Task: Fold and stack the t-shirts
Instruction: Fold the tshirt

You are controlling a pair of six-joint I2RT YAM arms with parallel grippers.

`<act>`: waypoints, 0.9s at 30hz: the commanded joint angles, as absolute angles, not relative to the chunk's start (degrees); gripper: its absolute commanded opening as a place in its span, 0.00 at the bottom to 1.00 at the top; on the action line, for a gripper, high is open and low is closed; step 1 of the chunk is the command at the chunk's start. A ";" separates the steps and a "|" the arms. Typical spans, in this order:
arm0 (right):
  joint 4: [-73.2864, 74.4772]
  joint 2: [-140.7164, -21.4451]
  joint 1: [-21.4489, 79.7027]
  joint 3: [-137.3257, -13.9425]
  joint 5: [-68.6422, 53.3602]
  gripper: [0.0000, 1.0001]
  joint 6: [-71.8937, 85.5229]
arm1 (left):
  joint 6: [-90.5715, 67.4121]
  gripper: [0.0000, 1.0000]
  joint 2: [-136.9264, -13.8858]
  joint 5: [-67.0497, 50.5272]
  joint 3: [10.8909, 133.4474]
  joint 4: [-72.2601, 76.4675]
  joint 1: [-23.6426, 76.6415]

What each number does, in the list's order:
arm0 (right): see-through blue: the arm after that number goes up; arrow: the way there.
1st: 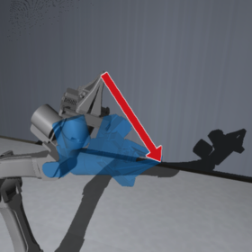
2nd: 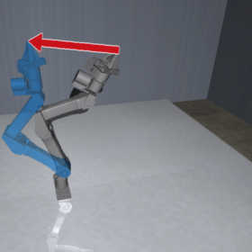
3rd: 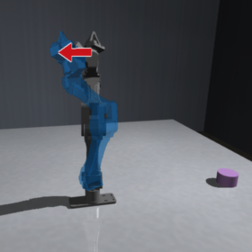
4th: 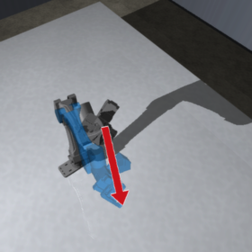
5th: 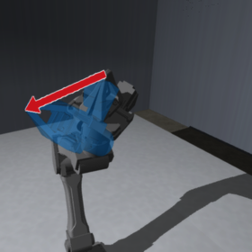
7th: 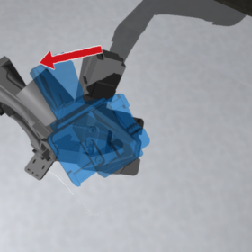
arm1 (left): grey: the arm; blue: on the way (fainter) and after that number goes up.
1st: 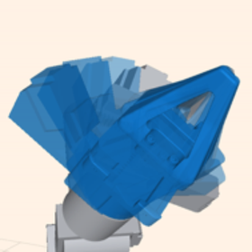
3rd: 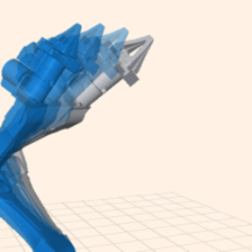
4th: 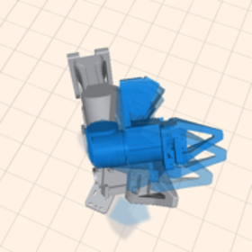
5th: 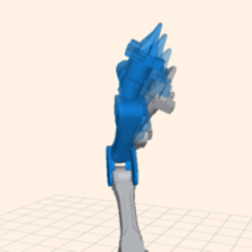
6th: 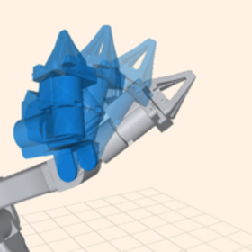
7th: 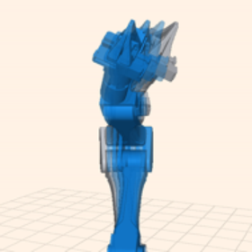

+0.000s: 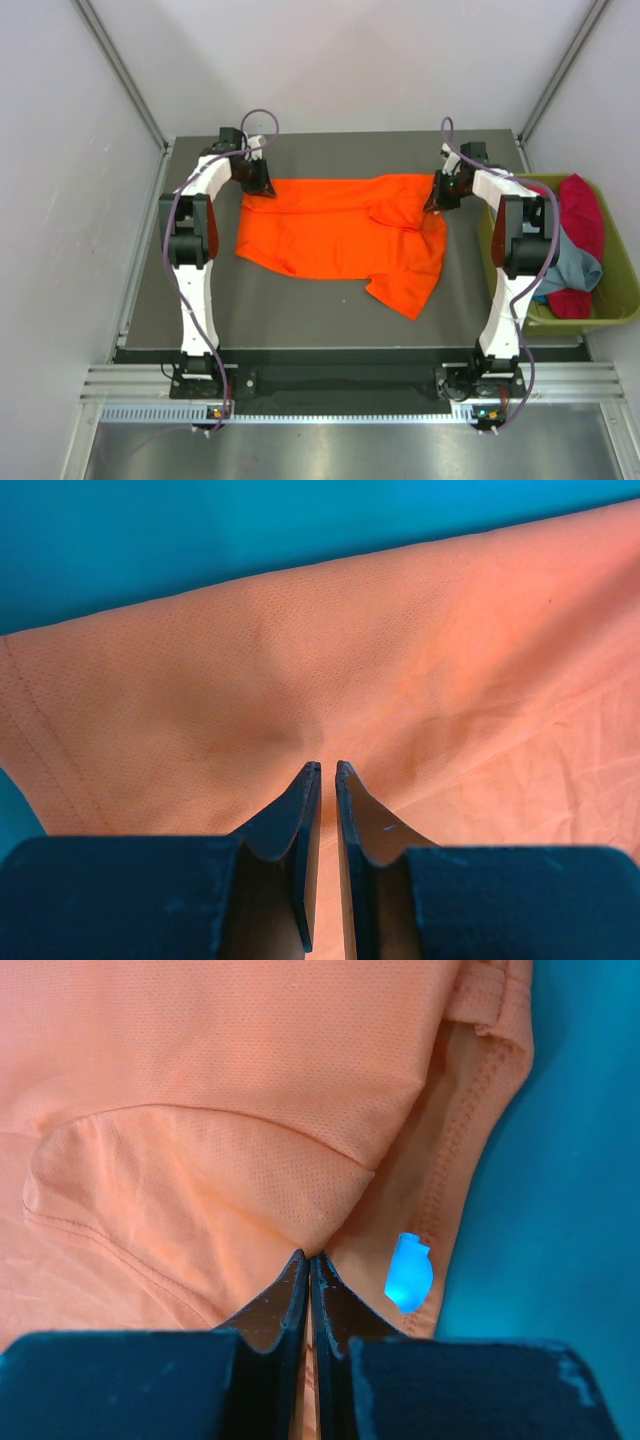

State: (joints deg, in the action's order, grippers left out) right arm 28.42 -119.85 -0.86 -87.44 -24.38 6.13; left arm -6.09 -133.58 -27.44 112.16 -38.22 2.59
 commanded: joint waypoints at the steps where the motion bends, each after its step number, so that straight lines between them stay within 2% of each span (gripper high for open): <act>1: 26.54 -119.36 -0.70 -89.03 -26.28 0.00 5.63 | -5.89 0.16 -131.57 -27.95 111.53 -38.23 2.81; 14: 31.46 -112.68 -1.67 -85.08 -22.59 0.00 2.64 | -6.68 0.16 -133.06 -29.27 112.67 -37.79 2.72; 27: 33.57 -111.09 -1.76 -84.46 -21.09 0.00 0.79 | -7.03 0.16 -132.98 -29.53 112.68 -37.70 2.72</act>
